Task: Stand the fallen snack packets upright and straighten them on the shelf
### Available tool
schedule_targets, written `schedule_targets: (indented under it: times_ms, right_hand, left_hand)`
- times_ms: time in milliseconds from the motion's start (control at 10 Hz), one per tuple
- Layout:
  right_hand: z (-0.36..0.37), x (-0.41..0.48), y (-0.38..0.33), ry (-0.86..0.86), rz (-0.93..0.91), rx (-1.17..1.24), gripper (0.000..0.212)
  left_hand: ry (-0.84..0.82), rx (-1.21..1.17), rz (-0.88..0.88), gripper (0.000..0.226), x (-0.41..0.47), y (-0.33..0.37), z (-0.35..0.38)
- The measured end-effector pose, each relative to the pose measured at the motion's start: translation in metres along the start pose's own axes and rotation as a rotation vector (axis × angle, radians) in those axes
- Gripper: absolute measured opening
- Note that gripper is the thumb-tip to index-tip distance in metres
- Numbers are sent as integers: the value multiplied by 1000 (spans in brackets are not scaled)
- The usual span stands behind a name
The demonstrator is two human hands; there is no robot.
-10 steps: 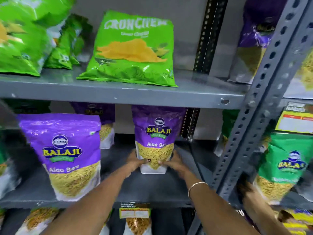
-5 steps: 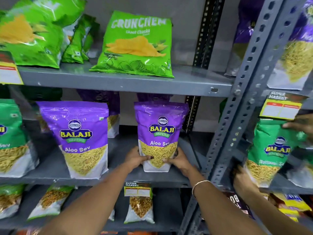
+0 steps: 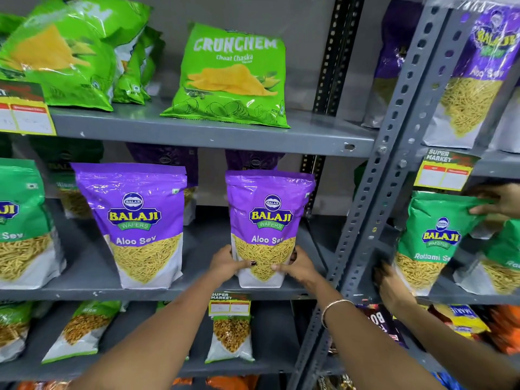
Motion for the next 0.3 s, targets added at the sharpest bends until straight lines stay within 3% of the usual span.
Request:
schedule_targets:
  times_ms: [200, 300]
  right_hand:
    - [-1, -5, -7, -41, -7, -20, 74]
    - [-3, -12, -17, 70, -68, -34, 89]
  left_hand:
    - [-46, 63, -1, 55, 2, -3, 3]
    - [73, 219, 88, 83, -3, -1, -6]
Point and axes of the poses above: each hand's wrist, its own x-axis towards the middle knuckle, its own z-axis out of the palm, y = z × x, the point moved 4 cm from there along x, towards the middle knuckle, and after that the axes turned 15 degrees about y, right-handed, at the moved point
